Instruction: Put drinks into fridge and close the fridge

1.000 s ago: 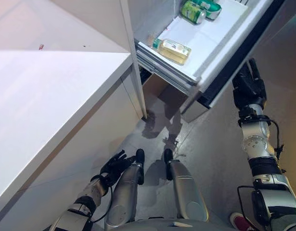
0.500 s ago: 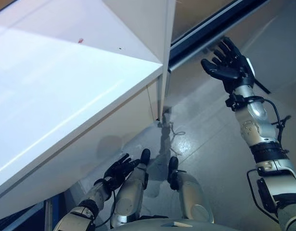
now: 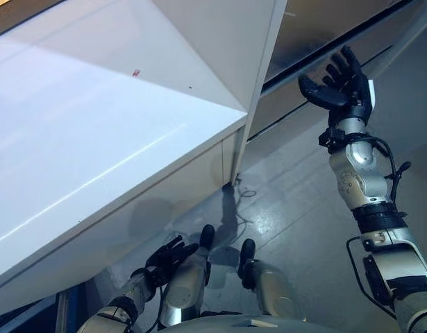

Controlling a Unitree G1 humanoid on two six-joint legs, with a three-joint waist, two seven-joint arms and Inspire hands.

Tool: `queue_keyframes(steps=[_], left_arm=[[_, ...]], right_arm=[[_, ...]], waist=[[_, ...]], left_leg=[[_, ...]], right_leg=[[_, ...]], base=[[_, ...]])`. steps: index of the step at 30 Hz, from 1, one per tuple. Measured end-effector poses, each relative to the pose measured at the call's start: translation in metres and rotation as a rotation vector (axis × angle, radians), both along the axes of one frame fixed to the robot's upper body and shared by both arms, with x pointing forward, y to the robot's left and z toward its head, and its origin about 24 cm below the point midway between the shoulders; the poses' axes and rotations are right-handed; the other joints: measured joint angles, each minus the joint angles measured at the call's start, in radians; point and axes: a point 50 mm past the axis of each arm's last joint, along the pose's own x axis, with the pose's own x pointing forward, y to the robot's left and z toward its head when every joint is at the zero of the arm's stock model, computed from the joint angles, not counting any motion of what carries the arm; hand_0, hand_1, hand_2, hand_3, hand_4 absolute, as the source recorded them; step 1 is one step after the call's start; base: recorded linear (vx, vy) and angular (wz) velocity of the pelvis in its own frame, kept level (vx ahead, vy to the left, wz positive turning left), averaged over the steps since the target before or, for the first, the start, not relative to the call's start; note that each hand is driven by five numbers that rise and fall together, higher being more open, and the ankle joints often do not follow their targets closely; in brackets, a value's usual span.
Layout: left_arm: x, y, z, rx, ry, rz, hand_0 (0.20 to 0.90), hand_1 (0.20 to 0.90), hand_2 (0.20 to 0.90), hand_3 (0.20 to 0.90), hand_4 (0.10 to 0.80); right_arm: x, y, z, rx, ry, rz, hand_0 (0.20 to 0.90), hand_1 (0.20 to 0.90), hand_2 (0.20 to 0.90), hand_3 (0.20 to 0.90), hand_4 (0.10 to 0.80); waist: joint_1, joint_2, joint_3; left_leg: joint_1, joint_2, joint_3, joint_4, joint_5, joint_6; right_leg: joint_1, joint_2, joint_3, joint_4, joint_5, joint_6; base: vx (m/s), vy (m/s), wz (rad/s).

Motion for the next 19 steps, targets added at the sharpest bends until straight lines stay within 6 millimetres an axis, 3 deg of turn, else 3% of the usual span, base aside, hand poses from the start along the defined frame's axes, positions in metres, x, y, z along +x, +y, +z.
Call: queue_keyframes(steps=[3, 8, 11, 16, 19], left_arm=[[-0.012, 0.007, -0.004, 0.021, 0.035, 0.013, 0.900, 0.900, 0.900, 0.900, 0.800], [-0.030, 0.004, -0.012, 0.021, 0.084, 0.019, 0.900, 0.900, 0.900, 0.900, 0.800], [-0.042, -0.002, -0.016, 0.016, 0.110, 0.006, 0.900, 0.900, 0.900, 0.900, 0.800], [-0.052, -0.007, -0.020, 0.004, 0.135, 0.007, 0.900, 0.900, 0.900, 0.900, 0.800], [-0.056, -0.008, -0.021, 0.005, 0.144, 0.008, 0.900, 0.900, 0.900, 0.900, 0.800]], right_arm=[[-0.006, -0.001, -0.021, 0.041, 0.036, -0.007, 0.900, 0.900, 0.900, 0.900, 0.800], [-0.018, 0.002, -0.092, 0.099, 0.246, 0.009, 0.900, 0.900, 0.900, 0.900, 0.800], [-0.042, -0.003, -0.154, 0.099, 0.458, 0.016, 0.900, 0.900, 0.900, 0.900, 0.800], [-0.095, -0.001, -0.241, 0.086, 0.815, 0.022, 0.900, 0.900, 0.900, 0.900, 0.800], [-0.122, 0.013, -0.276, 0.069, 0.980, 0.069, 0.900, 0.900, 0.900, 0.900, 0.800]], waist=[[-0.015, -0.037, -0.063], [-0.049, -0.061, -0.183], [-0.062, -0.055, -0.256], [-0.085, -0.046, -0.295], [-0.098, -0.038, -0.302]], left_leg=[[0.051, 0.009, 0.040, -0.050, 0.004, 0.007], [0.127, 0.021, 0.093, -0.123, 0.005, 0.014], [0.164, 0.026, 0.114, -0.168, 0.007, 0.017], [0.190, 0.031, 0.142, -0.171, 0.001, 0.016], [0.201, 0.036, 0.146, -0.172, -0.003, 0.012]], right_leg=[[0.046, 0.012, 0.044, -0.070, 0.021, 0.008], [0.122, 0.025, 0.090, -0.179, 0.060, 0.016], [0.159, 0.030, 0.110, -0.232, 0.072, 0.018], [0.206, 0.035, 0.134, -0.314, 0.115, 0.014], [0.216, 0.039, 0.135, -0.314, 0.115, 0.013]], base=[[0.034, -0.045, -0.27], [0.064, -0.054, -0.28], [0.033, -0.046, -0.23], [0.015, -0.039, -0.16], [0.003, -0.011, -0.03]])
